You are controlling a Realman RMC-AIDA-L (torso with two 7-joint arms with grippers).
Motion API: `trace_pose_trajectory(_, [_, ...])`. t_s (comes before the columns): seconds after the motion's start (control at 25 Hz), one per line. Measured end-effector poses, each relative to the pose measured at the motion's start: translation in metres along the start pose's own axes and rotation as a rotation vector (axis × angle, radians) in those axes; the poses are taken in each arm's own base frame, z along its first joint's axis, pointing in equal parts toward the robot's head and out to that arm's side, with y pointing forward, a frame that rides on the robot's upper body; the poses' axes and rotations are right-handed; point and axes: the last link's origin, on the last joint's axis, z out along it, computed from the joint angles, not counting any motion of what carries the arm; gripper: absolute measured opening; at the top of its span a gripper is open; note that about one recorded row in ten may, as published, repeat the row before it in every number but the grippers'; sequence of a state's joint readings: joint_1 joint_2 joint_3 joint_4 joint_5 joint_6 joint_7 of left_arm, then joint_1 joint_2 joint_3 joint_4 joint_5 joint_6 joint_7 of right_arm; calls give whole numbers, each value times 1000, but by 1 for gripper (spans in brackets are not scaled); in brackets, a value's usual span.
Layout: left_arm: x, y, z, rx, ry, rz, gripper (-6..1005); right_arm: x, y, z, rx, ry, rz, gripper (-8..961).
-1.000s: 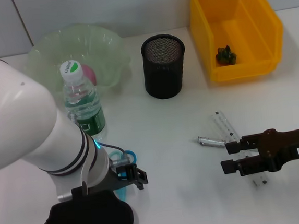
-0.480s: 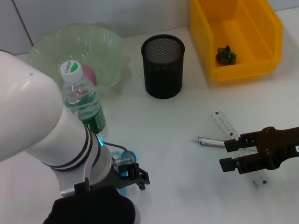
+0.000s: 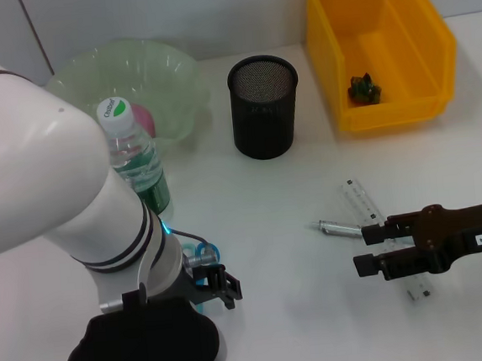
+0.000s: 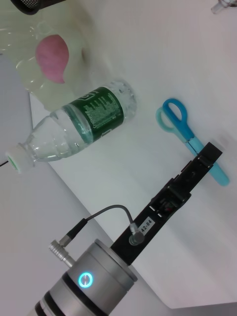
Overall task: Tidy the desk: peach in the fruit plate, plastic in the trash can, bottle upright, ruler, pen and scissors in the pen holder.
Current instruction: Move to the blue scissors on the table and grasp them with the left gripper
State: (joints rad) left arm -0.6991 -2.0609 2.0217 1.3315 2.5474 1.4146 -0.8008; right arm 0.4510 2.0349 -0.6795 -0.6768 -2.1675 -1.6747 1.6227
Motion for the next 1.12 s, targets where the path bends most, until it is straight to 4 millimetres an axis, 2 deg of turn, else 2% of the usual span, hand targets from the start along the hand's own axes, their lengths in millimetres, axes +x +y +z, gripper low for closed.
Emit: trace_pose_trajectory(1.12, [-1,-5,2,-10,29,14,779,1,0,0,1,-8,-4,658])
